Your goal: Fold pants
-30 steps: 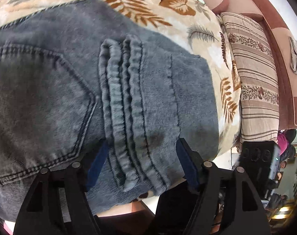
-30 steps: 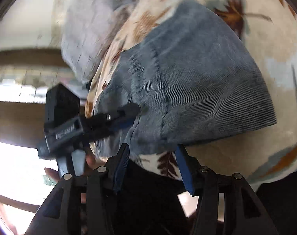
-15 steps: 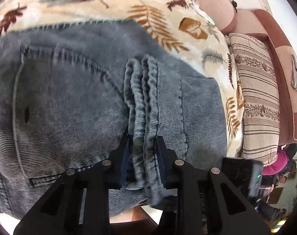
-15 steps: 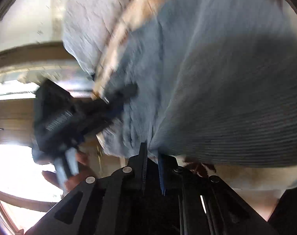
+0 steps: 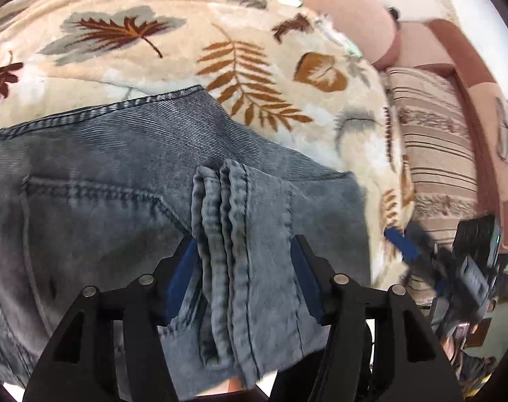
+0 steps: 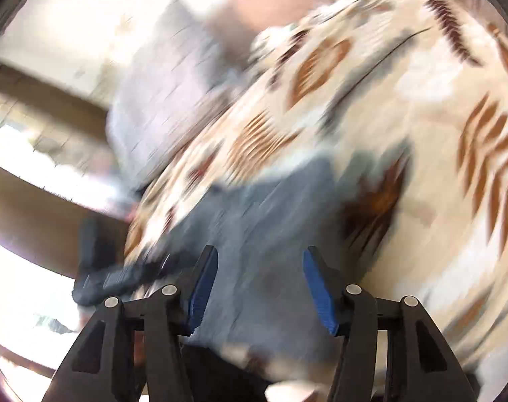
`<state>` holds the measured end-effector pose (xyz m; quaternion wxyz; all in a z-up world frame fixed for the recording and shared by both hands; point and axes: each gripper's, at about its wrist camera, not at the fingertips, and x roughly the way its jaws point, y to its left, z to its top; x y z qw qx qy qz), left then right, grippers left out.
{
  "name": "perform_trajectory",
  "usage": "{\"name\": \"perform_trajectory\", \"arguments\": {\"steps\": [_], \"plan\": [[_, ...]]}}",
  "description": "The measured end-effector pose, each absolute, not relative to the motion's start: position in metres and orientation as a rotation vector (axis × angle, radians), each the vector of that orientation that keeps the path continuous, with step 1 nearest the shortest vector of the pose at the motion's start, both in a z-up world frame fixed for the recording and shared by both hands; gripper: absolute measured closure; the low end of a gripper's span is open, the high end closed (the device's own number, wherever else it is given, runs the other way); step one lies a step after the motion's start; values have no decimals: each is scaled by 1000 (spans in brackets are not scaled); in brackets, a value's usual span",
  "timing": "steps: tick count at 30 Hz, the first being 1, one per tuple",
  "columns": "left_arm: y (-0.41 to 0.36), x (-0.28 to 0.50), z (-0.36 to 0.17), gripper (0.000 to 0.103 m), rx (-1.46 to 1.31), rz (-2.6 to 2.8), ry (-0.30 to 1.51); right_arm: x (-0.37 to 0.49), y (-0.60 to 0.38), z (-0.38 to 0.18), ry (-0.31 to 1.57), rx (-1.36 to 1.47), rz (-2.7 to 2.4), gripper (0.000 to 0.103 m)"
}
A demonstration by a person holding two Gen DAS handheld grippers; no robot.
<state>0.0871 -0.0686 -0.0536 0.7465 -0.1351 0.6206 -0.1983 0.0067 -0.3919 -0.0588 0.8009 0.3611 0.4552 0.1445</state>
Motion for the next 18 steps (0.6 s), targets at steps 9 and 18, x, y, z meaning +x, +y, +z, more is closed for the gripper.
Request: {"name": "perform_trajectory", "arguments": {"steps": [9,18], "plan": [[-66,82,-51,77,-316,-412,1288,51,-361,-62,946,596,389,91],[-64,85,-66,78,-220,-294,1278,69,-360,-97,1039,478,288,82]]}}
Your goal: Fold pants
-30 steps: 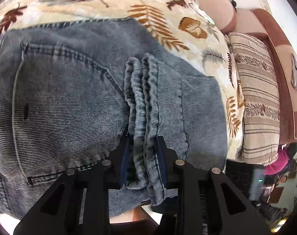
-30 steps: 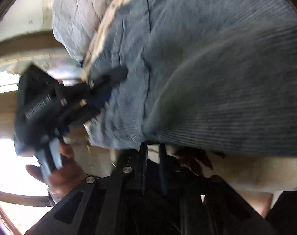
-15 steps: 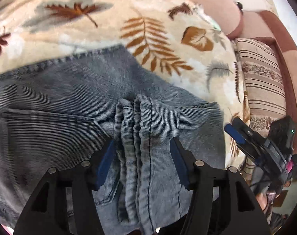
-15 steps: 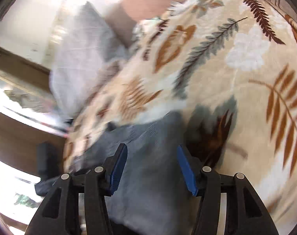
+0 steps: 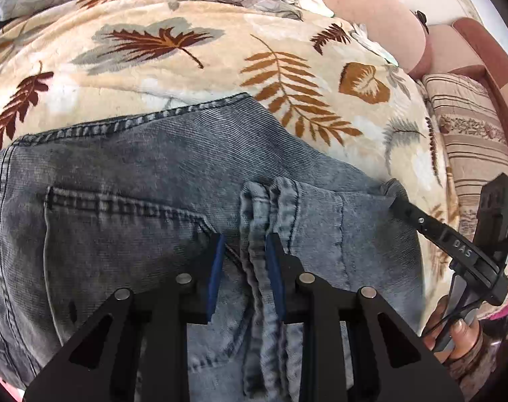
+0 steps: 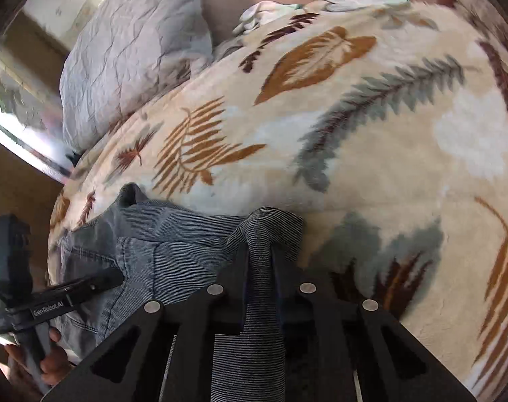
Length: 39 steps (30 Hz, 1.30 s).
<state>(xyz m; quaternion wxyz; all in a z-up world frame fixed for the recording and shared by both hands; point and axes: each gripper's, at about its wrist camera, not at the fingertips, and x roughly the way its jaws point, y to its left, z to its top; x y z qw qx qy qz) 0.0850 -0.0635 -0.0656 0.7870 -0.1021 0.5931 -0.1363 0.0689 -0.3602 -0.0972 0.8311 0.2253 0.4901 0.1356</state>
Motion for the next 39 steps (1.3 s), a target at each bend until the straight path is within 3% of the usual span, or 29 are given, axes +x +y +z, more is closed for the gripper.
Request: {"name": "perform_trajectory", "arguments": {"steps": [3,5,8,17,23,25,26,28,31,33,34,35,39], "plan": [[-62,75,-57,77,-261,-354,1290,51,-369,-76,1016,500,312,77],[-67,63,-51,63,-247,-387,1287,41,-370,-69,1012,504,330,66],[-76,41,-48,54,-174,-388,1263,15,-370,-64,1019,517,362,55],[-82,25,-45,54,-120,-368,1257,-18,-364,-91,1114,511,327,54],[-81,20,-39,54,-121,-378,1249,-23,-357,-79,1098,463,348,55],[-84,17,-39,53,-136,-415,1267,-24,-352,-71,1093,415,362,67],[-85,16,-39,48,-144,-432,1276,-25,-350,-66,1080,402,378,87],[-88,14,-49,39,-173,-460,1312,-30,-348,-52,1027,380,402,91],[-94,13,-71,42,-158,-435,1368,-29,-349,-54,1031,321,361,91],[-94,9,-67,51,-144,-427,1333,-25,-349,-75,1109,290,312,91],[-94,8,-64,65,-142,-437,1329,-25,-349,-90,1159,272,281,89],[-91,8,-63,71,-148,-438,1333,-26,-350,-93,1165,278,271,86],[-71,13,-57,72,-234,-446,1326,-32,-359,-70,1099,334,240,82]]}}
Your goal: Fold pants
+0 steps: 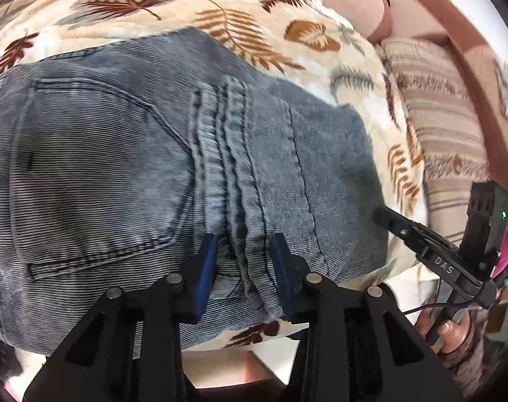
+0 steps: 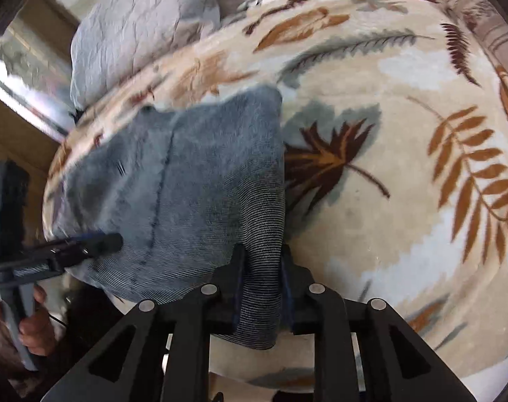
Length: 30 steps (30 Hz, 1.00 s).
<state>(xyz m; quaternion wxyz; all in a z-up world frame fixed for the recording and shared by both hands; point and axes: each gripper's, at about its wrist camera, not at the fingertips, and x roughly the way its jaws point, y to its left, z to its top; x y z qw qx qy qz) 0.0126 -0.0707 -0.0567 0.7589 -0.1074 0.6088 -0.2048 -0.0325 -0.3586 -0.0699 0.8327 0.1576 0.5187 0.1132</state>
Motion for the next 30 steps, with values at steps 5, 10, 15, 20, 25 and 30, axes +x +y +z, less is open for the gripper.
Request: {"name": "perform_trajectory", "arguments": {"steps": [5,10,15,20,25,30], "plan": [[-31,15,-26,67,-301,-455,1236,-32,-338,-26,1009,293,268,77],[36,14,-7,51,-354,-412,1166,-29,-269,-5,977,185,394,61],[115,25,-6,45,-387,-307,1159,-32,-173,-3,974,24,549,52],[176,43,-19,45,-412,-252,1216,-54,-84,-11,942,-170,665,48],[200,68,-31,45,-437,-268,1274,-75,-14,-20,882,-363,727,40],[210,101,-38,45,-449,-267,1305,-101,39,-40,794,-604,737,36]]}}
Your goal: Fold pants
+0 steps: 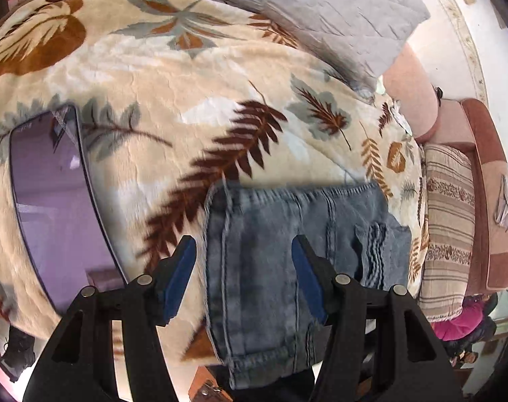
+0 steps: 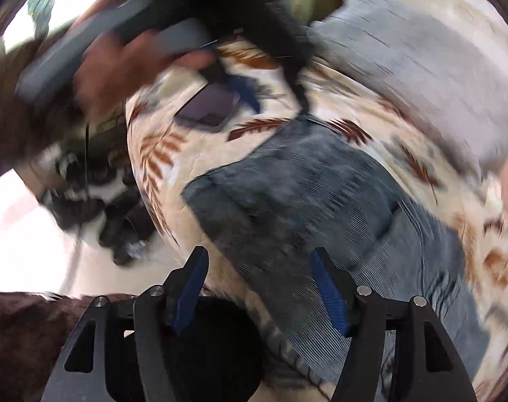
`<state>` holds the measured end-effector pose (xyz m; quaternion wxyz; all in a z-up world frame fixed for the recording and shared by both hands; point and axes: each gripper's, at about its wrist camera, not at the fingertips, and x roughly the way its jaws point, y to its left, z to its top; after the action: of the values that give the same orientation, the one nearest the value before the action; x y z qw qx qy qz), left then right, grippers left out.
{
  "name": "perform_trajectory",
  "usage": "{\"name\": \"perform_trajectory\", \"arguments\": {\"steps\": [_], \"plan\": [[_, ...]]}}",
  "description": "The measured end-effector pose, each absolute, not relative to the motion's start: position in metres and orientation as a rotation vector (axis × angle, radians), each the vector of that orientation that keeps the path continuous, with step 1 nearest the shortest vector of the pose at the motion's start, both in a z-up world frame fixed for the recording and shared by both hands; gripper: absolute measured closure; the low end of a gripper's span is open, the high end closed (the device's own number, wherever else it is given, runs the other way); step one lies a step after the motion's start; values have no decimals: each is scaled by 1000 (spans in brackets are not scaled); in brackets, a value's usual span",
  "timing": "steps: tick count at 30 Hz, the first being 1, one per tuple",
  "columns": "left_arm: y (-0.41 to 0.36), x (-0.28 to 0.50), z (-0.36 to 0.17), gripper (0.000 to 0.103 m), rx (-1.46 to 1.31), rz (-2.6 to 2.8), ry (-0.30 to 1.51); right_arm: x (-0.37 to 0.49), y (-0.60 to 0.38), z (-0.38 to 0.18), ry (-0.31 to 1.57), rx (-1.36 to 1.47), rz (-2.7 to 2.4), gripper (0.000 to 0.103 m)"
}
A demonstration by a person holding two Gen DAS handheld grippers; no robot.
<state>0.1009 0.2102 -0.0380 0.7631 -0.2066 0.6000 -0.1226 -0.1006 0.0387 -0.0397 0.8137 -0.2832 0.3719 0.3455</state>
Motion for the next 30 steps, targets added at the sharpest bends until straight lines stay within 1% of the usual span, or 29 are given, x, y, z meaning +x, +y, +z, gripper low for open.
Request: {"name": "perform_trajectory", "arguments": {"steps": [4,9,12,14,18,19,20,21,22,23,24,25,26,27,30], "plan": [[216,130,-49,42,-442,-261,1339,-116,60,-62,714,-796,692,36],[205,153,-65,40,-382,-297,1404,-113,72,-79,669,-911,638,35],[197,157,-76,34,-370,-333,1433,-111,78,-87,642,-959,609,35],[194,154,-79,23,-386,-372,1427,-107,81,-91,631,-974,597,35],[183,143,-81,23,-435,-532,1440,-99,90,-97,597,-1014,587,36],[180,140,-78,30,-411,-530,1425,-98,90,-96,589,-1010,588,36],[178,138,-77,49,-388,-520,1412,-98,90,-95,582,-1001,591,41],[177,138,-76,58,-387,-515,1410,-95,90,-92,580,-988,589,54],[178,138,-76,71,-425,-532,1413,-92,90,-90,578,-974,589,61],[178,137,-74,76,-451,-530,1407,-86,86,-84,599,-932,605,66],[177,137,-71,78,-441,-521,1396,-81,83,-80,613,-897,614,72],[172,134,-64,82,-412,-516,1376,-78,79,-74,620,-860,616,76],[168,131,-55,84,-387,-514,1352,-76,75,-69,616,-834,613,80],[166,130,-50,84,-378,-511,1338,-75,71,-63,609,-813,607,82],[159,126,-31,87,-378,-511,1303,-73,62,-52,600,-772,598,83]]}}
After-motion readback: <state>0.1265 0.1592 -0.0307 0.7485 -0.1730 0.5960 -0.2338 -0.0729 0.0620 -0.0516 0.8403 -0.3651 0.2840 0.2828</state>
